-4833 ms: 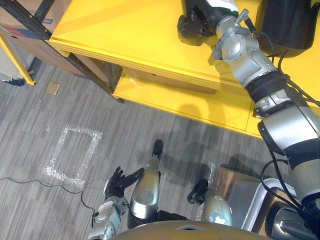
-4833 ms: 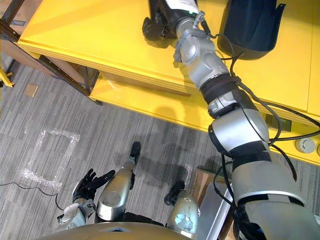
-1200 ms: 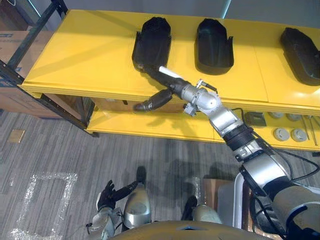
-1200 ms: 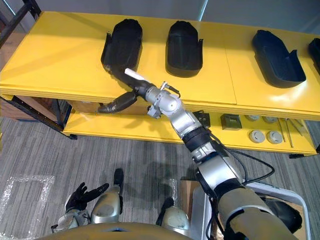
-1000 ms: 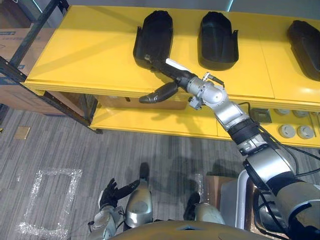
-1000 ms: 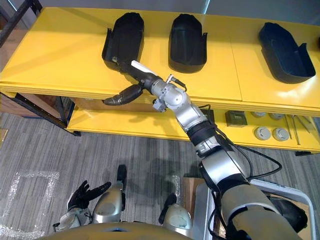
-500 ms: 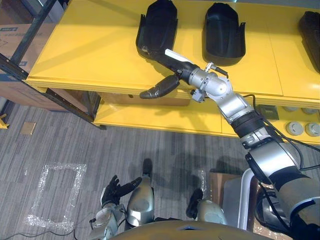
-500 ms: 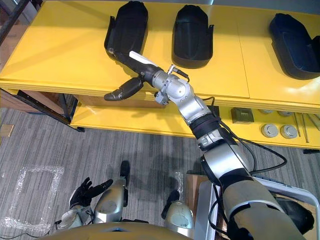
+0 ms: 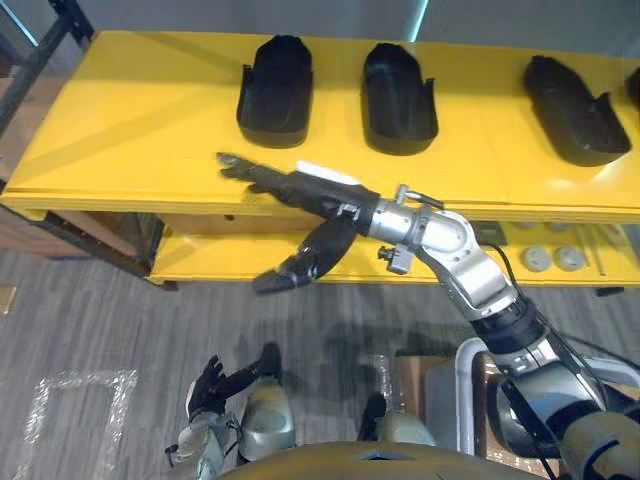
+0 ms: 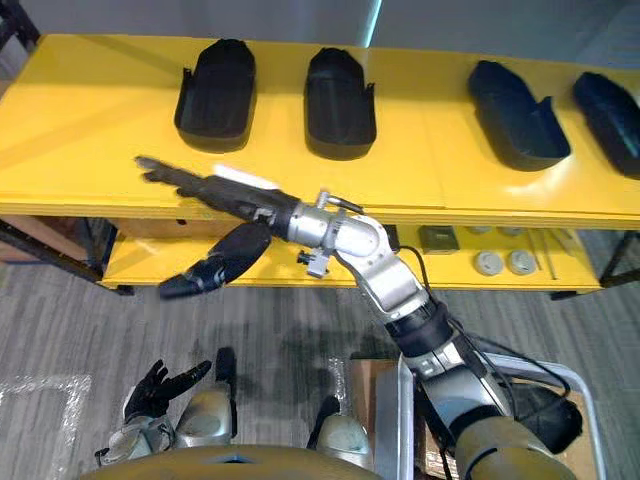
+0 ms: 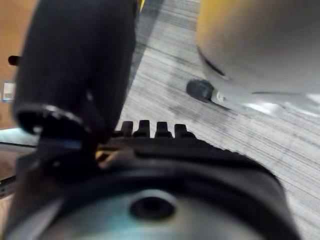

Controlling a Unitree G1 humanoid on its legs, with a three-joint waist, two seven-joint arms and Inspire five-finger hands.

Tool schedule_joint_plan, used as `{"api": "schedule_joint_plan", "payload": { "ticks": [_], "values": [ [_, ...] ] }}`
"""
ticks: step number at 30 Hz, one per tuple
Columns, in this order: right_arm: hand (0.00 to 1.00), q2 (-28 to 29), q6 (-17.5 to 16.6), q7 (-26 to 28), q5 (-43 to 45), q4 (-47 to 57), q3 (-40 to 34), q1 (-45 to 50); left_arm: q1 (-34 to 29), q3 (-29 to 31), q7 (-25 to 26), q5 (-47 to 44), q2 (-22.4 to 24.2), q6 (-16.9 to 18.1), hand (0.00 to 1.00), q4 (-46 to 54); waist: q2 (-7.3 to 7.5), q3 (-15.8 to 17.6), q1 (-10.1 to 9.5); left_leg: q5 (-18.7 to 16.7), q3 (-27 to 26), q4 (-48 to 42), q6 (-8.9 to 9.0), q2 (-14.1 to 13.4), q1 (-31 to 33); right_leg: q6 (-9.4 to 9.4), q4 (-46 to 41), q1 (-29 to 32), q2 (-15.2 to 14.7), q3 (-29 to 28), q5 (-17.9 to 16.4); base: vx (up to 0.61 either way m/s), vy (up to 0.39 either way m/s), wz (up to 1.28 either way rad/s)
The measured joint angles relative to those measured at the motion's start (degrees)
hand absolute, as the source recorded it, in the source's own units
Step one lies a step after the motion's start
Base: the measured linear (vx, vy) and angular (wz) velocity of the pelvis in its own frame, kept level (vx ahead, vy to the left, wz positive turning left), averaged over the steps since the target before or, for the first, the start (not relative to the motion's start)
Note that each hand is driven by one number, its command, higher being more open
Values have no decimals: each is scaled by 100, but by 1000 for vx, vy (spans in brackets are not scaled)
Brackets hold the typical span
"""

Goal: Walk over and take three plastic housings, then place them on the shelf

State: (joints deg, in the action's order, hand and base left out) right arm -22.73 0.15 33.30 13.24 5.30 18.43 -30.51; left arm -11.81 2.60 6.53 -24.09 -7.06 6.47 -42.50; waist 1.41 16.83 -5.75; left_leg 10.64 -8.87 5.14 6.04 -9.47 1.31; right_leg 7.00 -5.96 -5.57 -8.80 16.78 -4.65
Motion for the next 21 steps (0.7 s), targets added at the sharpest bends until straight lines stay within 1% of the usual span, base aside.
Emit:
{"api": "schedule_joint_plan", "payload": {
  "ticks": [1, 2, 3, 4, 6, 7, 9, 10, 11, 13, 14, 15, 18, 20, 21],
  "values": [
    [100, -2, -23, -47, -82, -1, -157, 50, 2, 1, 18, 0, 6, 4, 100, -5, 1, -13, 20, -3, -19, 0, 2, 2, -18, 3, 31, -18, 1, -21, 18, -1, -3, -18],
    [100, -11, -91, -67, -227, -4, -389, 69, 1, 5, 61, 1, 7, 39, 100, -50, 4, -21, 117, -8, -38, 1, 6, 1, -51, 7, 67, -54, 3, -43, 42, -25, -1, -16],
    [100, -23, -203, -76, -415, -3, -562, 94, 0, 6, 102, 1, 7, 84, 100, -162, 1, -81, 162, -22, -95, 2, 16, -17, -82, 2, 118, -69, 18, -103, 75, -29, 1, -19],
    [100, -46, -243, -84, -491, -3, -607, 125, 0, 6, 120, -1, 8, 88, 100, -224, -3, -133, 179, -29, -130, 2, 18, -20, -92, -6, 136, -66, 27, -134, 88, -20, 0, -21],
    [100, -300, -343, -142, -760, 0, -672, 412, -10, 9, 168, 0, 14, 100, 100, -425, -8, -382, 272, -46, -165, 2, 27, -24, -111, -15, 176, -78, 53, -162, 99, 3, -10, -11],
    [100, -382, -343, -188, -821, 2, -679, 515, -12, 10, 168, 0, 15, 100, 100, -456, -3, -428, 276, -47, -172, 2, 29, -30, -118, -25, 192, -88, 63, -167, 106, 13, -20, -6],
    [100, -575, -339, -470, -1027, 1, -890, 1009, -23, 32, 148, 4, 17, 111, 100, -490, 6, -455, 276, -102, -194, 2, 13, -108, -185, -41, 214, -146, 111, -191, 119, -20, -40, -7],
    [100, -601, -339, -557, -1042, 1, -980, 1156, -28, 39, 141, 6, 17, 111, 100, -494, 6, -458, 278, -104, -199, 2, 18, -110, -185, -45, 214, -140, 119, -200, 122, -54, -33, -9],
    [100, -624, -339, -690, -1057, 1, -1222, 1441, -65, 64, 129, 21, 18, 114, 100, -498, 8, -463, 284, -125, -232, 3, 46, -112, -190, -49, 212, -118, 131, -242, 128, -47, -9, -12],
    [100, -625, -347, -863, -1049, 1, -1582, 1822, -212, 115, 77, 32, 18, 130, 100, -519, 13, -523, 321, -136, -339, 3, 47, -117, -185, -46, 214, -39, 136, -353, 150, -18, 8, -25],
    [100, -625, -353, -935, -1045, 1, -1750, 1968, -265, 155, 53, 50, 19, 130, 100, -593, 17, -532, 375, -144, -374, 3, 49, -117, -198, -41, 213, -32, 132, -391, 155, 2, 5, -30],
    [100, -625, -375, -1017, -928, 2, -1929, 2110, -378, 194, 43, 50, 18, 128, 100, -675, 29, -553, 473, -157, -439, 3, 51, -118, -213, -38, 206, 0, 126, -454, 159, 5, 2, -24],
    [100, -624, -470, -1022, -649, 152, -2183, 2395, -442, 220, 21, 50, 17, 128, 100, -769, 33, -568, 579, -172, -555, 3, 51, -127, -244, -34, 207, 50, 129, -576, 181, 11, 0, -22],
    [100, -606, -504, -1016, -595, 400, -2212, 2620, -431, 219, -10, 50, 14, 135, 100, -773, 33, -569, 605, -174, -600, 3, 47, -127, -272, -34, 205, 49, 127, -616, 182, 14, -7, -10],
    [100, -584, -614, -1014, -595, 509, -2210, 2746, -408, 218, -37, 50, 10, 163, 100, -772, 34, -570, 606, -175, -608, 3, 47, -127, -272, -34, 206, 55, 126, -622, 182, 12, -7, -6]
  ]
}}
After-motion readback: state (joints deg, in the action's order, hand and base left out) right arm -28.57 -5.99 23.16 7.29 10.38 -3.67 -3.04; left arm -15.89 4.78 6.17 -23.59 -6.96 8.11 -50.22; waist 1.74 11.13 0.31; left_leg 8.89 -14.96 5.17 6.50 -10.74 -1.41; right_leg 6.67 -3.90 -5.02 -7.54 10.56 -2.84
